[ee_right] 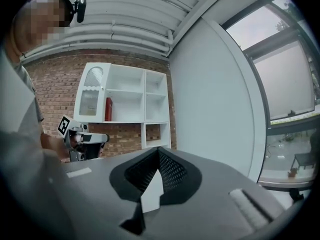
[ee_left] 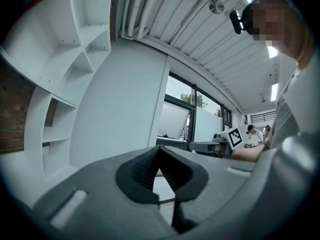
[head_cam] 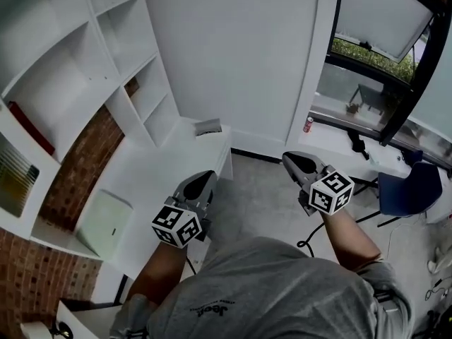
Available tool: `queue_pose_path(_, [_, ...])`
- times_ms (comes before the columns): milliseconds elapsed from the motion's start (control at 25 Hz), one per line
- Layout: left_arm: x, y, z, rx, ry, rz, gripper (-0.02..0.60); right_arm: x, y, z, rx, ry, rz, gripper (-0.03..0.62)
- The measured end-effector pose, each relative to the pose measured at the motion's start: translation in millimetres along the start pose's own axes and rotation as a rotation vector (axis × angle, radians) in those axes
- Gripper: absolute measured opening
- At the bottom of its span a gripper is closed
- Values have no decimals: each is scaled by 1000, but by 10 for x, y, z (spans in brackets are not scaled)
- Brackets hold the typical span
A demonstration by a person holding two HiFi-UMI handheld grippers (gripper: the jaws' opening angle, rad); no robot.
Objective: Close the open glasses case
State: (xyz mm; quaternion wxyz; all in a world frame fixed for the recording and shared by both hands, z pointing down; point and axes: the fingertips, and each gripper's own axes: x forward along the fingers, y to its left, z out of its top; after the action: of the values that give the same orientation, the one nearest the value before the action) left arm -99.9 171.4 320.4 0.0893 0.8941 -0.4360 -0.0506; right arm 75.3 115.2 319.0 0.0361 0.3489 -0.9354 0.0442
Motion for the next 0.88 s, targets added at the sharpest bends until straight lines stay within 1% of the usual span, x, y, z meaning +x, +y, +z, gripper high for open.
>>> queue_pose_path(120, [59, 274, 1, -17, 2, 1, -3, 258, -71, -7, 0, 16, -4, 9])
queue_pose_path(280, [155, 516, -33, -28, 7, 8, -3, 502, -207, -31, -1, 19, -6, 9])
queue_pose_path(480, [401, 792, -72, -34, 13, 34, -3, 829, -474, -81, 9, 21, 26, 9])
queue_pose_path(680, [811, 1064, -131, -25, 14, 77, -3, 1221, -933, -146, 18, 22, 73, 9])
queue_pose_path(880, [1441, 1391, -135, -23, -4, 137, -3, 1647, -1591, -106, 14, 18, 128, 9])
